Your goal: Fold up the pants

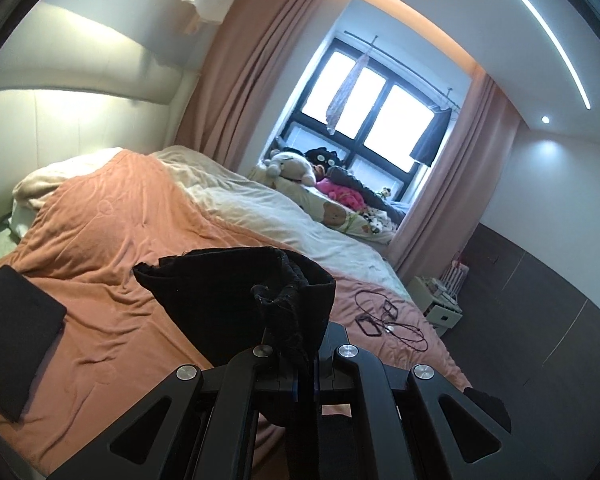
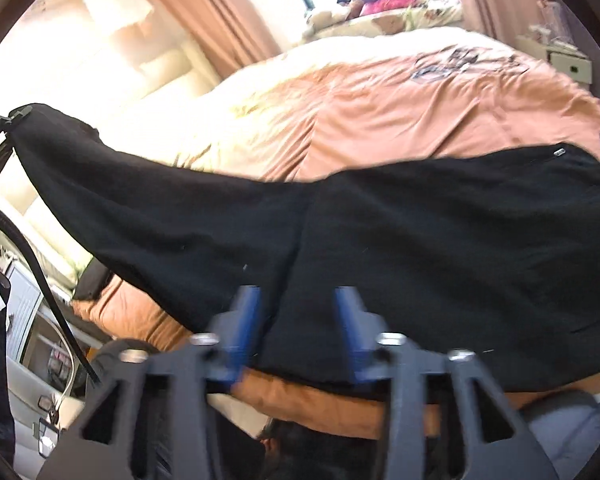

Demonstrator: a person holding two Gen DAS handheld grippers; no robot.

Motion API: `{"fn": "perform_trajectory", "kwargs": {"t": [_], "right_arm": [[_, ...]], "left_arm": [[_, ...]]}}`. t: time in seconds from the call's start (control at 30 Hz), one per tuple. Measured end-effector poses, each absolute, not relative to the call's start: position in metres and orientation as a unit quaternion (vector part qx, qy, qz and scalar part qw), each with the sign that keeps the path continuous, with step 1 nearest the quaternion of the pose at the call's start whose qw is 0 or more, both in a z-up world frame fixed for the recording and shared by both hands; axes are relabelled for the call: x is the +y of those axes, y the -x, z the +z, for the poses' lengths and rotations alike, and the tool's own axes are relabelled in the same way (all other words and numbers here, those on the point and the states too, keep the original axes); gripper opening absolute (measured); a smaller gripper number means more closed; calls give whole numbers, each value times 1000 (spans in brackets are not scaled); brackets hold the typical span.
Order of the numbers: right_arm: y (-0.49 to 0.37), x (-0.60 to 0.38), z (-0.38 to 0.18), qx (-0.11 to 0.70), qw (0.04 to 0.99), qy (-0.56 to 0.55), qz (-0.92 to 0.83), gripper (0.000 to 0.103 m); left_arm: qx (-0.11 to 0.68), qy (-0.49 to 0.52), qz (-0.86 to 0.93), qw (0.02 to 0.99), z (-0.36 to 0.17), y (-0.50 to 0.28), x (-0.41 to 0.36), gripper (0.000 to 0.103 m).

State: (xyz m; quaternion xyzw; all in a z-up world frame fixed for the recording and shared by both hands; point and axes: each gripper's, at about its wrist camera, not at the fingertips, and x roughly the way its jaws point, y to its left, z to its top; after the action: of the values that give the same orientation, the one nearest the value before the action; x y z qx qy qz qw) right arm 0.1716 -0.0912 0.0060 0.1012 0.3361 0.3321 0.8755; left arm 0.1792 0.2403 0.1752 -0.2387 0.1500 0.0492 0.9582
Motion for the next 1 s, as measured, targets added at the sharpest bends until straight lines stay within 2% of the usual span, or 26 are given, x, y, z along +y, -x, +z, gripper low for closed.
{"fn": "perform_trajectory", "kwargs": {"t": [0.07,0.4,1.0], "right_arm": [[-162,-110,10,320,883,-111,325,62],[-145,-187,13,305,896,-155,283,62],[-125,-303,-15,289,897,-256,215,62]], "left_arm": [[150,228,38,961,188,-189,224,4],[153,182,-16,971,233,-232,137,4],[186,161,-84,966,248,-305,14,4]]}}
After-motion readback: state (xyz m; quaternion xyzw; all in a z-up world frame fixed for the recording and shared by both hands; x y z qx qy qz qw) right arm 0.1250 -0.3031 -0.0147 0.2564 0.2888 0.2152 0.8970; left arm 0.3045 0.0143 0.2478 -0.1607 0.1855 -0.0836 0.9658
